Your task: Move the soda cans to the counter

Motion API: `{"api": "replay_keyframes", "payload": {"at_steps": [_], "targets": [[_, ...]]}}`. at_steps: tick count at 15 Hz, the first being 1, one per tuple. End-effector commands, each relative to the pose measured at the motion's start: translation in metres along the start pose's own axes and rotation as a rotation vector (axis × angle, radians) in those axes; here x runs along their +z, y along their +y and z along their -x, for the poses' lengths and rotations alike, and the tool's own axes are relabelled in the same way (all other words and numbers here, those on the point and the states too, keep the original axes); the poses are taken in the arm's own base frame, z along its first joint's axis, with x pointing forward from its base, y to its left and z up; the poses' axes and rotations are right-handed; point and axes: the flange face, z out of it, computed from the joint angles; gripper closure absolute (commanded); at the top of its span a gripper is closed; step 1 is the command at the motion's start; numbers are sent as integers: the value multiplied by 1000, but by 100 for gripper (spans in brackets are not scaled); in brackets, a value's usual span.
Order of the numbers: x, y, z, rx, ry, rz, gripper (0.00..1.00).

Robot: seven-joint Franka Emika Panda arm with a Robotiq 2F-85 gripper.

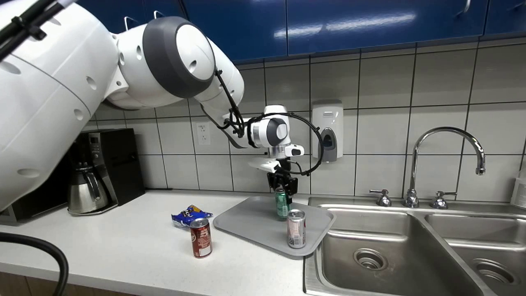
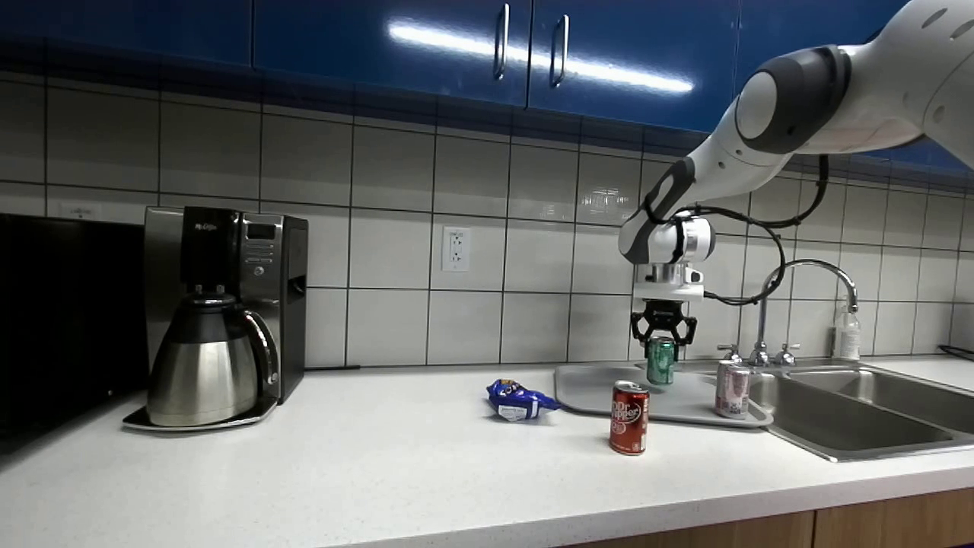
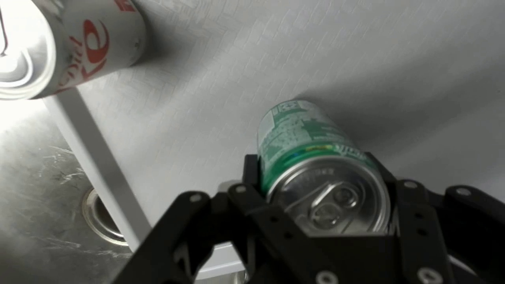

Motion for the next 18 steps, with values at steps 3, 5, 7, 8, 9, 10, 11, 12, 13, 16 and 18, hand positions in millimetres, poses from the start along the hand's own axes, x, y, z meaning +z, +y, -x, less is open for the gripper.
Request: {"api": "replay_keyframes", "payload": {"at_steps": [3,5,7,8,9,10,11,12,13,16,18], "targets": [[-25,-2,28,-80,1,-19,62],[-28,-5,37,-107,0,-21,62],[-31,-7,47,-132,2,-27,62],[-32,-7,52,-146,3,-30,62],[-33,-8,57,-163,4,-30,62],[-35,-9,63,-181,5,-30,62],[-36,-9,69,-200,3,-29,62],[-38,-9,74,-218,5,-25,62],[-38,-8,79,-235,5,-23,62],[-41,-5,94,-280,2,-12,62],[-41,-3,103,-307,0,-3,62]]}}
